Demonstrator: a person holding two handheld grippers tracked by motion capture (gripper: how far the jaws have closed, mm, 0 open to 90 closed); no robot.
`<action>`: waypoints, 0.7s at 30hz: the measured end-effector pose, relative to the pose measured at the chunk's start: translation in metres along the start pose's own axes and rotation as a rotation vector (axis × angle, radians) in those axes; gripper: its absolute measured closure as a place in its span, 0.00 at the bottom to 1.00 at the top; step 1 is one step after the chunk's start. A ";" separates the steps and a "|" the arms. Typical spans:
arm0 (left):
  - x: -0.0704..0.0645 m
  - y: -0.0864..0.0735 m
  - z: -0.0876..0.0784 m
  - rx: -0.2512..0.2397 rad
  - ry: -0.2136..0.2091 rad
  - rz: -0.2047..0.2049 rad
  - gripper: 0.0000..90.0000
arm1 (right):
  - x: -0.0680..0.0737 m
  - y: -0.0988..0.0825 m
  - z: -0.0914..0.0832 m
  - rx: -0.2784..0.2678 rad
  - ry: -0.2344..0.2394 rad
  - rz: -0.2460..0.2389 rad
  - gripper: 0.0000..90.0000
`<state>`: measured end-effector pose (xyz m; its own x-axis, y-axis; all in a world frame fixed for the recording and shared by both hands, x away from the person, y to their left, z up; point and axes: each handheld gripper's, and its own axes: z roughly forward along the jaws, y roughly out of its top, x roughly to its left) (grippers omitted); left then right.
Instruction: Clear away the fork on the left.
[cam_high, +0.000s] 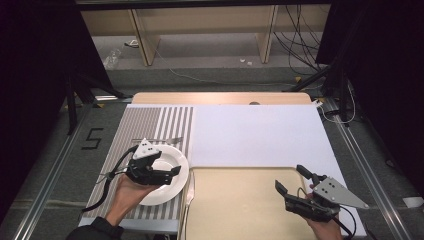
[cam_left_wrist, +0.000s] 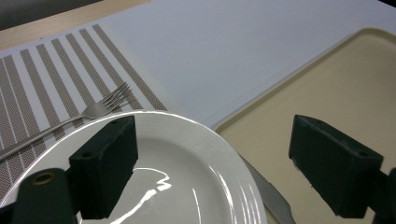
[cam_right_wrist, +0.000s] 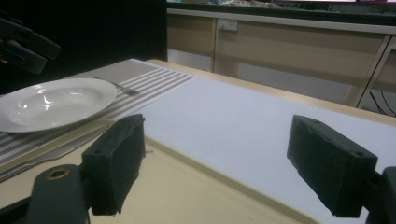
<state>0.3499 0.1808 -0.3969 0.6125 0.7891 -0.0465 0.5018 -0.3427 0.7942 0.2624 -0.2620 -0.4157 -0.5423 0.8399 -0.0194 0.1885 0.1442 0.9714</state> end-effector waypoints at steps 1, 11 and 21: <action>0.002 0.000 0.001 0.001 0.001 -0.001 0.17 | 0.000 0.000 0.000 0.000 0.000 0.001 0.22; 0.019 0.004 0.008 0.032 0.021 -0.015 0.17 | -0.001 0.000 0.000 0.005 -0.001 0.003 0.22; 0.034 0.011 0.014 0.068 0.037 -0.003 0.17 | -0.001 -0.001 0.000 0.005 -0.001 0.002 0.22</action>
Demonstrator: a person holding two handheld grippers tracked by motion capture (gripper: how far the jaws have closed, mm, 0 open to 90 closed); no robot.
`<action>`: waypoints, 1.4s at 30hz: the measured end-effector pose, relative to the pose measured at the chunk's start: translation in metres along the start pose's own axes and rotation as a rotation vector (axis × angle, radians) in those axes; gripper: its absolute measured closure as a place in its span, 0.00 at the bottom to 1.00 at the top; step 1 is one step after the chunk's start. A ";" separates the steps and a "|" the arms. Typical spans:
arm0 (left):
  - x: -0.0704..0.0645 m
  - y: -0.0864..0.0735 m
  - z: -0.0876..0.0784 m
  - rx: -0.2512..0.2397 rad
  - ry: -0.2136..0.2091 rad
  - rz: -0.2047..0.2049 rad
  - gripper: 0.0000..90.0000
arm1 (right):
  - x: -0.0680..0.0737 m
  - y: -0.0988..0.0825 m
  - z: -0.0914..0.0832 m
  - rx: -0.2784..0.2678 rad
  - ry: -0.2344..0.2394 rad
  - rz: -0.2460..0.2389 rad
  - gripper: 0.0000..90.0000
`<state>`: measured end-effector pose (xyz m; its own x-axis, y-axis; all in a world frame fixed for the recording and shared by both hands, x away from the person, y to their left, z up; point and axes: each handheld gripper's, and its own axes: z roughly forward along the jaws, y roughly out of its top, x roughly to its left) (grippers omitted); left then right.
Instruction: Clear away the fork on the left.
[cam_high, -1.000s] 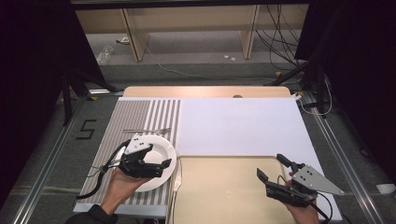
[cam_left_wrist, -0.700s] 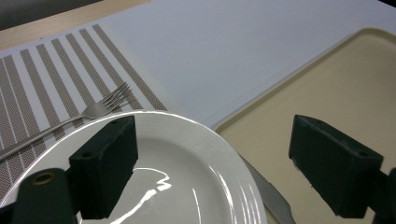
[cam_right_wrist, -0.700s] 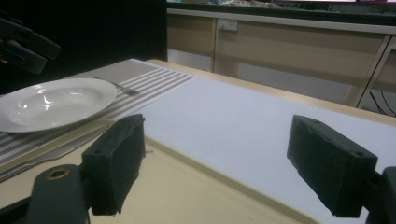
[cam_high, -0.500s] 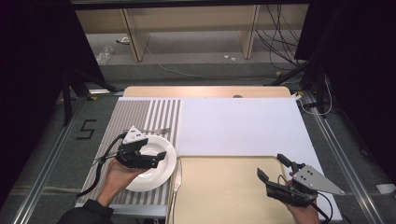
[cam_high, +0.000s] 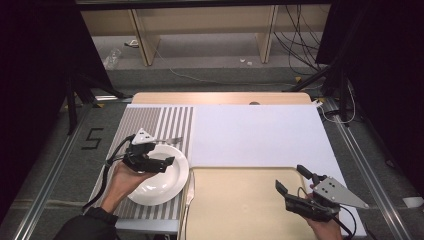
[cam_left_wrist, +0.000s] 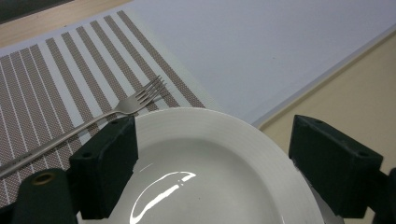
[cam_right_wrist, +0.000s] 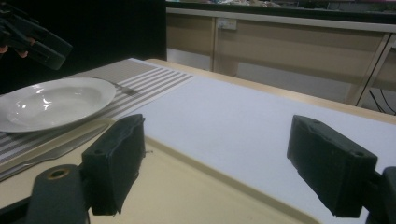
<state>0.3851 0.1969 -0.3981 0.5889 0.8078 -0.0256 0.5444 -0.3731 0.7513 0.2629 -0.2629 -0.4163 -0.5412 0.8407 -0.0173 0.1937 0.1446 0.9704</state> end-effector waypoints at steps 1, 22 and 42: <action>0.002 0.001 0.000 0.002 0.001 0.000 0.17 | 0.000 0.000 0.000 0.000 0.000 0.000 0.22; 0.053 0.029 0.019 0.141 0.061 0.036 0.18 | 0.000 0.000 0.000 0.006 0.002 -0.001 0.22; 0.100 0.038 0.061 0.284 0.081 0.045 0.20 | -0.001 -0.001 0.000 0.012 0.003 0.004 0.22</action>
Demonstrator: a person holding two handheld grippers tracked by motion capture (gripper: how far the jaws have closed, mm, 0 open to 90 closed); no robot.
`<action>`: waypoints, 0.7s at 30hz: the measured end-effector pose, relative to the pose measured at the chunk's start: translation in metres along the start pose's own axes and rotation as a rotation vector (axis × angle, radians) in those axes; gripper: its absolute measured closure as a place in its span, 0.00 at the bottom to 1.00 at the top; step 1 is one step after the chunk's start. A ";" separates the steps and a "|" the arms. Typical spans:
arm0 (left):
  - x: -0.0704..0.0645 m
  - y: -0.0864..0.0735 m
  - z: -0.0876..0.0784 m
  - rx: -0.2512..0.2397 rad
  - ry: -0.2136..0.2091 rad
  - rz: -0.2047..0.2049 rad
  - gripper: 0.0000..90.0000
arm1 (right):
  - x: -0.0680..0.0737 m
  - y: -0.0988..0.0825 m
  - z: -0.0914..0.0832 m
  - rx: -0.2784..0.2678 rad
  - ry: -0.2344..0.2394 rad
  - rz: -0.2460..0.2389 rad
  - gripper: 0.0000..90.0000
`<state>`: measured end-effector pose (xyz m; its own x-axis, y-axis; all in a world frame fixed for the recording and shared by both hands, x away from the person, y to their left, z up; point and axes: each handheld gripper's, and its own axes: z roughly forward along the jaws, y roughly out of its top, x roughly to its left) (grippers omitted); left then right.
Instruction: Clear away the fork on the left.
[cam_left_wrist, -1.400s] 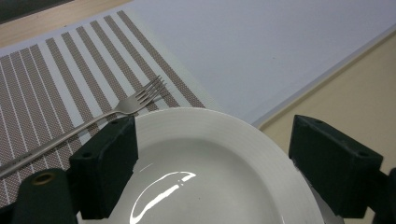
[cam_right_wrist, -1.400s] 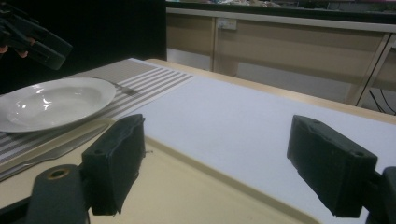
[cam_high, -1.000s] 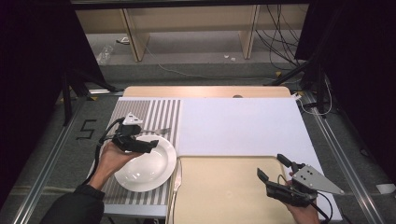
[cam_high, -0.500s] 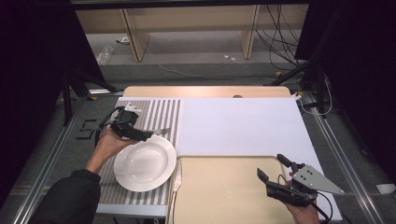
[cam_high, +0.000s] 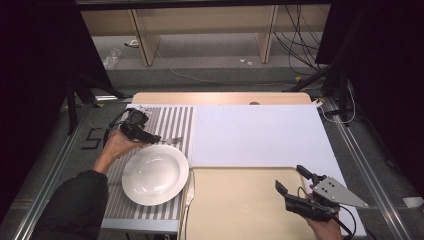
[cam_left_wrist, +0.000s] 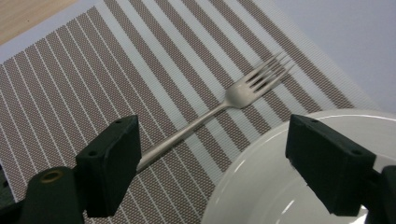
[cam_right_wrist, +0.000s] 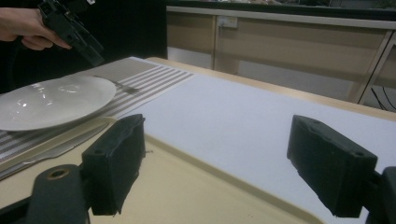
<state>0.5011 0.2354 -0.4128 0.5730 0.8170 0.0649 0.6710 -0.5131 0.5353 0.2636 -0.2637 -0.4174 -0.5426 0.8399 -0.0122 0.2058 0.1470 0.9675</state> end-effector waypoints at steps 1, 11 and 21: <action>0.002 0.001 0.002 0.013 -0.005 0.003 0.20 | 0.000 0.000 0.000 0.001 0.000 0.000 0.22; 0.016 0.003 0.025 0.098 0.029 -0.010 0.23 | 0.000 -0.001 0.000 -0.001 0.002 0.001 0.22; 0.016 0.008 0.039 0.166 0.033 0.009 0.25 | -0.001 -0.001 -0.001 0.007 0.001 -0.003 0.22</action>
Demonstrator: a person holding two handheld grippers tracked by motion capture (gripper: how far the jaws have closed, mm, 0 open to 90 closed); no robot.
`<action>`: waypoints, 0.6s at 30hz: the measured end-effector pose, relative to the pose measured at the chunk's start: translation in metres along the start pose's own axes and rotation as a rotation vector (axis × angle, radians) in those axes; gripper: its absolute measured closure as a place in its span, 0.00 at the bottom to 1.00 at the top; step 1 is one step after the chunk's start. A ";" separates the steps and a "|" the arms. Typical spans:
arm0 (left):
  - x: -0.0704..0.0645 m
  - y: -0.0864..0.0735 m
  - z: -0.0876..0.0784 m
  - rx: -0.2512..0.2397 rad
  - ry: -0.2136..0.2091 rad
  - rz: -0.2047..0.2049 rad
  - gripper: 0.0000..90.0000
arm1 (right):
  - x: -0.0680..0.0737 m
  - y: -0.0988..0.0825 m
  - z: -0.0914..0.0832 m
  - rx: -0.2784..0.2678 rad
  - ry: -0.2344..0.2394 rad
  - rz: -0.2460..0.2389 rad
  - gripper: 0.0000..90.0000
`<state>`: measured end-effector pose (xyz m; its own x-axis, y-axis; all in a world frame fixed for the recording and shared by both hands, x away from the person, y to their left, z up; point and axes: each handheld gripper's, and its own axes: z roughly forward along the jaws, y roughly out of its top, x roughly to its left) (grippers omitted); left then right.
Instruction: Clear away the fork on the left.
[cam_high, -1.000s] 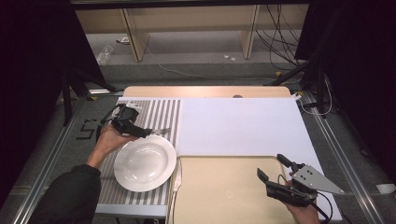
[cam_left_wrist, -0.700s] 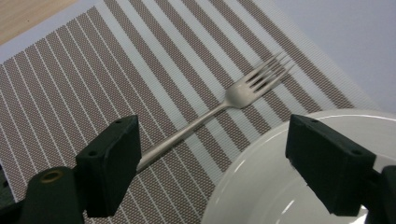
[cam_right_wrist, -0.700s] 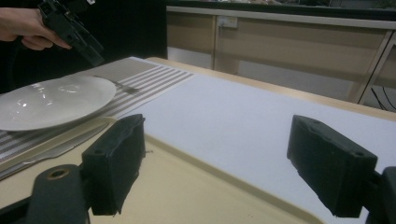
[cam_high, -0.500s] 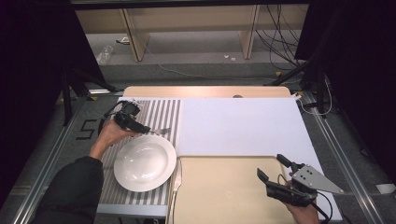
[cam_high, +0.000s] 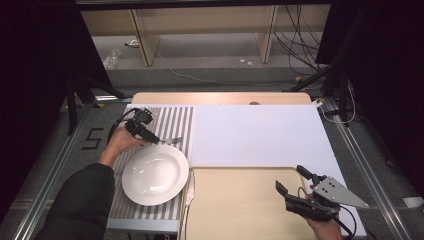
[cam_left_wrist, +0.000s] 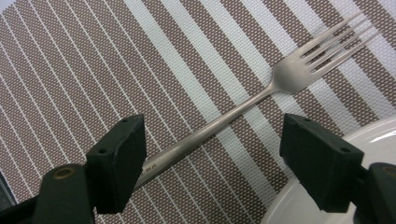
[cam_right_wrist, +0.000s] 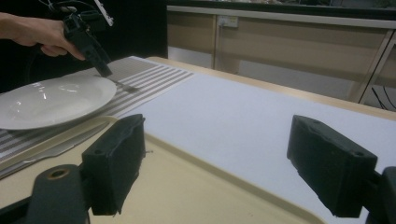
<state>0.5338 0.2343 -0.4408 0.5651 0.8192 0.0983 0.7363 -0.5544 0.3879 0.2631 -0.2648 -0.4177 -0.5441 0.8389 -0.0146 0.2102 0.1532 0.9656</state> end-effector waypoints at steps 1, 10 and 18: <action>0.000 0.001 0.001 0.008 -0.001 0.000 0.25 | 0.000 0.000 0.000 -0.003 -0.001 0.001 0.22; 0.004 0.004 0.010 0.054 -0.004 0.000 0.29 | 0.000 0.000 0.000 -0.010 -0.001 0.005 0.22; 0.003 0.003 0.016 0.065 -0.019 0.019 0.34 | 0.000 0.000 -0.001 0.000 0.000 0.002 0.22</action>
<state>0.5434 0.2328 -0.4536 0.5856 0.8059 0.0877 0.7476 -0.5787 0.3259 0.2627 -0.2653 -0.4175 -0.5435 0.8393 -0.0130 0.2113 0.1518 0.9655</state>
